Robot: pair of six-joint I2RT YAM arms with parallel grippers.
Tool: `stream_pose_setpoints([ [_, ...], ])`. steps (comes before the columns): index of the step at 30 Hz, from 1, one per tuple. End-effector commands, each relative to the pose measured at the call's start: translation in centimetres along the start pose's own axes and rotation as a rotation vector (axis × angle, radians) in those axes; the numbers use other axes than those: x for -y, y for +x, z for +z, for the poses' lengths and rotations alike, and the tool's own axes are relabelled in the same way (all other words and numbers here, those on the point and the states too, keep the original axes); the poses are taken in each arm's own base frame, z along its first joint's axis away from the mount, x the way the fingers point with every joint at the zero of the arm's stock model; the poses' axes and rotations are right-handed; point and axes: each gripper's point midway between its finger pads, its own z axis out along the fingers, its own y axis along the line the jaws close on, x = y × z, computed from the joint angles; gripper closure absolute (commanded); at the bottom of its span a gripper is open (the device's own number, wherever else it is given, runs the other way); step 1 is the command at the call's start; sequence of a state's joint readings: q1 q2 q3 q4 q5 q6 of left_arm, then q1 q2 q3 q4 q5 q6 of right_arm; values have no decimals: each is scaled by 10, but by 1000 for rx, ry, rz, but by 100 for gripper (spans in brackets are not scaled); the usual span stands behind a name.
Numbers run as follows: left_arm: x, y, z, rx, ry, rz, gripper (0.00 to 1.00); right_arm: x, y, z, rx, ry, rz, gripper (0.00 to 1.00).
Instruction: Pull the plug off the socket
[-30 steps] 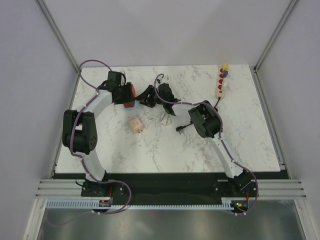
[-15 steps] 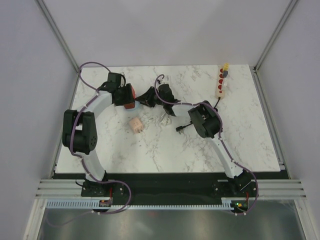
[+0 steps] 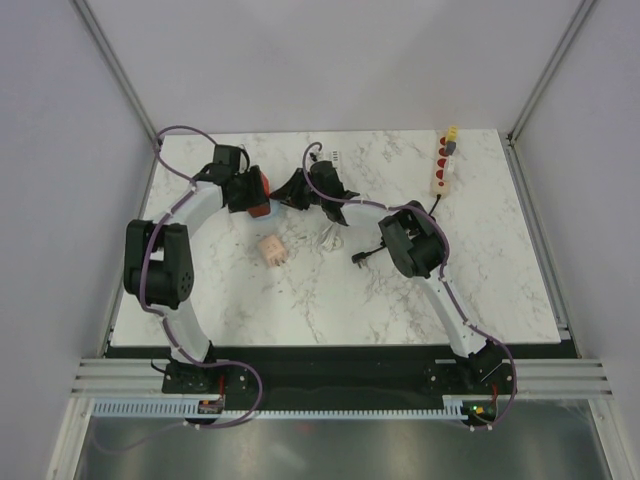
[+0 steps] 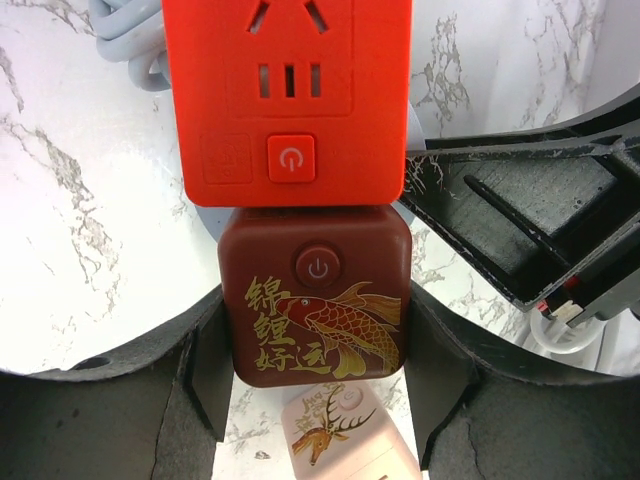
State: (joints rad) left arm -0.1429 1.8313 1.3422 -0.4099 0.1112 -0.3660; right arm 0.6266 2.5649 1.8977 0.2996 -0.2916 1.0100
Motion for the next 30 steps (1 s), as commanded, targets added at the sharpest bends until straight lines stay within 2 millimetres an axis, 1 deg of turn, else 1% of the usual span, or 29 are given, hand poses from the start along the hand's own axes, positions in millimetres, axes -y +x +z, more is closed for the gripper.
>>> stream_pose_setpoints([
  [1,54,-46,-45,180,103,111,98,98,31,-6,-51,349,-66,100],
  [2,53,-44,-44,171,114,99,98,98,29,-6,-48,353,-73,100],
  [3,59,-38,-45,138,175,81,98,99,30,-6,-47,360,-75,100],
  [4,62,-34,-42,118,222,23,98,98,30,-6,-47,365,-78,100],
  [5,58,-37,-43,114,260,-29,98,98,27,-5,-36,368,-80,100],
  [6,62,-25,-42,69,331,-68,98,97,26,-5,-33,368,-82,100],
  [7,66,-32,-43,90,371,-118,98,102,29,-8,-49,394,-79,100],
  [9,68,-32,-45,83,396,-136,98,104,28,-10,-47,409,-81,100],
  [11,70,-35,-49,95,400,-134,98,104,29,-10,-49,417,-89,100],
  [12,65,-40,-49,125,357,-109,98,104,27,-10,-45,425,-96,100],
  [13,64,-46,-56,162,322,-76,98,105,28,-9,-46,429,-100,100],
  [14,65,-38,-55,147,272,-33,98,106,28,-9,-47,434,-101,100],
  [15,57,-47,-58,193,190,-2,98,106,27,-9,-46,435,-103,100],
  [16,54,-45,-57,193,165,46,98,105,27,-9,-48,438,-105,100],
  [17,53,-44,-59,188,157,52,98,106,27,-9,-45,442,-104,100],
  [19,59,-38,-60,155,222,20,98,107,27,-9,-46,451,-102,100],
  [20,65,-35,-60,132,320,-7,98,107,26,-8,-45,453,-101,100],
  [21,68,-34,-61,117,363,-77,98,106,27,-8,-45,454,-104,100],
  [22,66,-34,-60,112,386,-107,98,106,27,-8,-46,454,-105,100],
  [23,64,-36,-60,119,380,-117,98,107,27,-9,-47,456,-103,100],
  [24,58,-42,-59,144,334,-110,98,108,26,-9,-46,459,-101,100],
  [25,55,-42,-60,155,308,-93,98,105,26,-9,-45,456,-104,100],
  [26,51,-45,-61,171,283,-94,98,107,27,-10,-47,460,-105,100],
  [27,43,-48,-67,208,235,-93,98,107,27,-10,-46,461,-105,100],
  [29,37,-52,-70,228,230,-108,98,108,27,-10,-47,462,-105,100],
  [30,43,-47,-72,199,298,-117,98,107,27,-10,-45,460,-105,100],
])
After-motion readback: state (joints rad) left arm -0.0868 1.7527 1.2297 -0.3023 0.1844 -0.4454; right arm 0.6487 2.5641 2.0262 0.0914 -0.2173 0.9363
